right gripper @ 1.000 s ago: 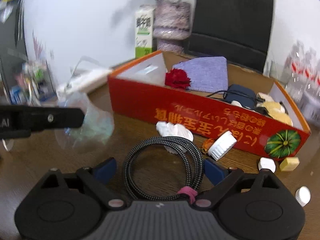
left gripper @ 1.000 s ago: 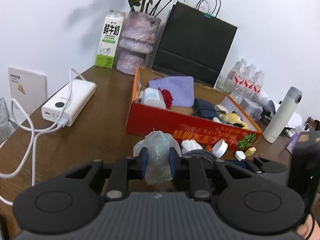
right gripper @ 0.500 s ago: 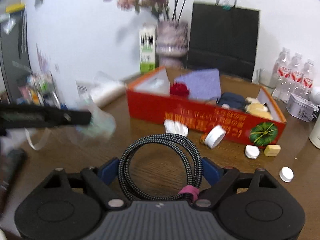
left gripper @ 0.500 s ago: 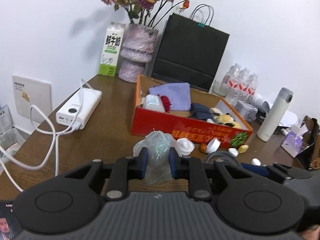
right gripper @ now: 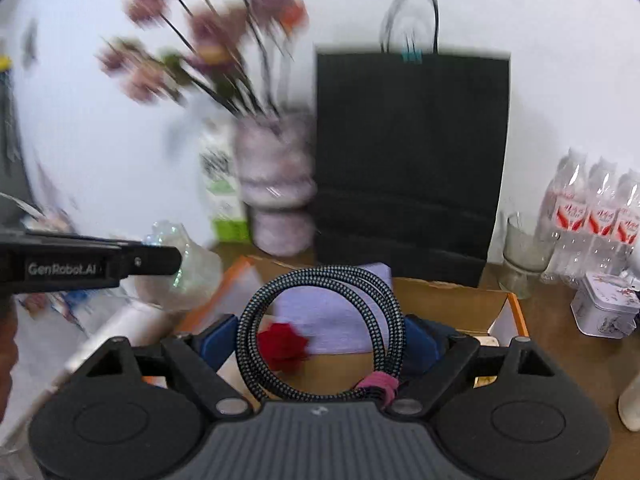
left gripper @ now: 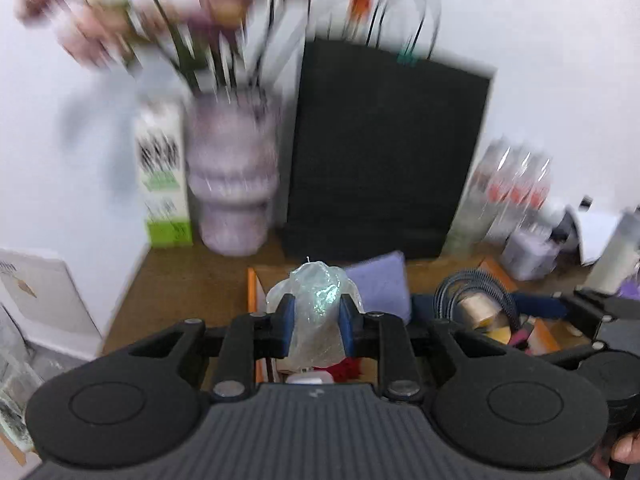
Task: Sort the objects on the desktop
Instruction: 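Carry the plastic bag into the box with left gripper while right carries the cable, then open both grippers and withdraw them from the box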
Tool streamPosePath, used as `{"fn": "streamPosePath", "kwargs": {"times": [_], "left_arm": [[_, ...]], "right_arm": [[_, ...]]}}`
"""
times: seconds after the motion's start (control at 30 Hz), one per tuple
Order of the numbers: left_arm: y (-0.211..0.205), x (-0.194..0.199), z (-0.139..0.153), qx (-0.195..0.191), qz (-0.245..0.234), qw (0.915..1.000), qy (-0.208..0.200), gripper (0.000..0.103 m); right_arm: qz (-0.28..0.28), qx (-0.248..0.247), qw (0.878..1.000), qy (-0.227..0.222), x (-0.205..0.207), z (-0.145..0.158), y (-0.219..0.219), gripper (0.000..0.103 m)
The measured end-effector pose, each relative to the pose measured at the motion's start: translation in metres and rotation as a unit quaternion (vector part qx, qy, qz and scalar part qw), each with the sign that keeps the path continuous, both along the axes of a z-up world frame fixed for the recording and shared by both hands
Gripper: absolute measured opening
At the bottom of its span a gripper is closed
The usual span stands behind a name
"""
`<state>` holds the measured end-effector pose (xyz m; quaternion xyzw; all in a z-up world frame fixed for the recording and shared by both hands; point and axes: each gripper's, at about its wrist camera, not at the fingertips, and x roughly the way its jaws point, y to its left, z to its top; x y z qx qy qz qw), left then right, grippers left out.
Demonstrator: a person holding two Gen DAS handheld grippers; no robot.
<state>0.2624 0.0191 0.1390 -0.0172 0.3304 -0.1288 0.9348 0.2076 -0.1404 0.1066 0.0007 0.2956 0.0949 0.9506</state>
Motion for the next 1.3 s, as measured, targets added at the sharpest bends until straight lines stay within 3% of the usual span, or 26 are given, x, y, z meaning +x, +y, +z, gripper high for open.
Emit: {"fn": "streamPosePath", "kwargs": {"times": [0.07, 0.13, 0.2, 0.3, 0.37, 0.5, 0.73, 0.77, 0.8, 0.83, 0.9, 1.0, 1.1, 1.3], "left_arm": [[0.0, 0.034, -0.024, -0.014, 0.013, 0.999, 0.04, 0.024], [-0.005, 0.057, -0.042, -0.003, 0.02, 0.9982, 0.056, 0.038], [-0.01, 0.068, -0.053, 0.015, 0.021, 0.9983, 0.053, 0.053], [-0.013, 0.071, -0.051, 0.026, 0.013, 0.9989, 0.038, 0.066], [-0.012, 0.069, -0.043, 0.024, 0.016, 0.9992, 0.027, 0.078], [-0.013, 0.044, -0.022, 0.034, 0.022, 0.9991, 0.009, 0.08], [-0.031, -0.047, 0.005, 0.045, 0.014, 0.9977, -0.049, 0.086], [-0.031, -0.063, 0.005, 0.039, 0.016, 0.9977, -0.053, 0.086], [-0.03, -0.073, 0.004, 0.034, 0.02, 0.9977, -0.056, 0.086], [-0.029, -0.085, 0.001, 0.027, 0.023, 0.9977, -0.058, 0.087], [-0.024, -0.107, -0.005, 0.017, 0.036, 0.9977, -0.055, 0.088], [-0.018, -0.128, -0.023, 0.0, 0.033, 0.9991, -0.028, 0.092], [-0.016, -0.149, -0.044, -0.007, 0.028, 0.9995, -0.01, 0.092], [-0.026, -0.192, -0.087, -0.004, -0.006, 1.0, 0.006, 0.093]], "right_arm": [[-0.005, -0.004, 0.999, 0.038, 0.035, -0.018, -0.003, 0.087], [-0.012, -0.002, 0.997, 0.071, 0.06, -0.038, -0.004, 0.087], [-0.004, -0.007, 0.996, 0.087, 0.074, -0.051, -0.003, 0.088], [0.0, 0.002, 0.992, 0.123, 0.083, -0.063, -0.006, 0.088], [0.002, 0.017, 0.993, 0.116, 0.08, -0.059, -0.011, 0.088], [-0.025, 0.028, 0.996, 0.082, 0.055, -0.037, -0.028, 0.088], [-0.028, 0.063, 0.997, 0.033, -0.014, -0.011, -0.057, 0.088], [-0.022, 0.075, 0.997, 0.024, -0.022, -0.009, -0.059, 0.087], [-0.014, 0.09, 0.996, 0.014, -0.029, -0.006, -0.061, 0.079], [-0.008, 0.102, 0.995, 0.012, -0.031, -0.004, -0.06, 0.068], [-0.004, 0.108, 0.994, 0.02, -0.034, 0.001, -0.058, 0.066], [-0.014, 0.095, 0.995, 0.011, -0.052, 0.007, -0.057, 0.068], [-0.031, 0.096, 0.995, 0.001, -0.081, -0.002, -0.063, 0.08], [-0.045, 0.081, 0.996, 0.009, -0.157, -0.056, -0.068, 0.081]]}}
